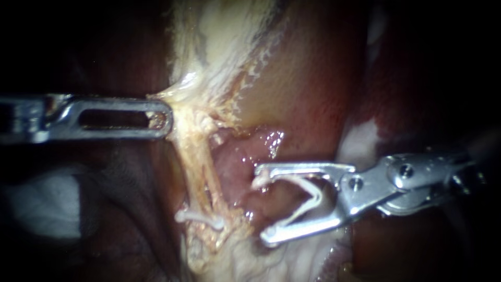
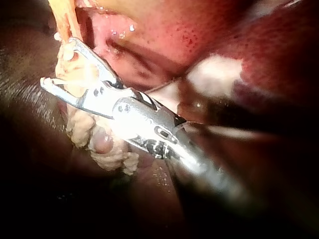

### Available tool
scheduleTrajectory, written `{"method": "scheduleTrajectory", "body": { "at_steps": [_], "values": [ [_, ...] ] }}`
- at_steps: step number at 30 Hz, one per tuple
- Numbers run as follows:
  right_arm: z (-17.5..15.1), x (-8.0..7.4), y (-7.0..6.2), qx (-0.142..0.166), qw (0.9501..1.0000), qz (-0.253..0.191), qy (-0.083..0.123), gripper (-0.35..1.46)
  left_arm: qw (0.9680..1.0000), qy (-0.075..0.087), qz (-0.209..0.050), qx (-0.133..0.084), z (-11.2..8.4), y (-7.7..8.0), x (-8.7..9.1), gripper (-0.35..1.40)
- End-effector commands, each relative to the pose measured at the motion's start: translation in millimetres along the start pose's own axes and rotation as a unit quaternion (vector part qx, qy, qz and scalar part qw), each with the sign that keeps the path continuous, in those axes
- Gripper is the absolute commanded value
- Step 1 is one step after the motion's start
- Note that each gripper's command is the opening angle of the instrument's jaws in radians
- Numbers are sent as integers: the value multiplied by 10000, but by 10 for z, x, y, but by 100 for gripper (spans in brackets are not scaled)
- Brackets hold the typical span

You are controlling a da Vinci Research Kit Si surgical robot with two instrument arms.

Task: Clipping second clip left tube

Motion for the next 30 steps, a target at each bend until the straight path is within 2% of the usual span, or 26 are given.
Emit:
{"method": "scheduleTrajectory", "body": {
  "at_steps": [1, 9, 22, 30],
  "values": [
    [5, -4, 1, 9, 10000, 16, -20, 59, 10000, -1, 2, 0, 0, 0, 0, -35],
    [28, -27, 15, 2, 9999, 150, -48, 59, 10000, -4, 1, -3, 1, -1, 0, -35],
    [48, -41, 24, 52, 9996, 265, -65, 59, 10000, -8, -4, -9, 0, -3, 1, -35],
    [55, -53, 30, 57, 9994, 302, -142, 59, 10000, -14, -10, -17, 0, -6, 2, -35]
  ]
}}
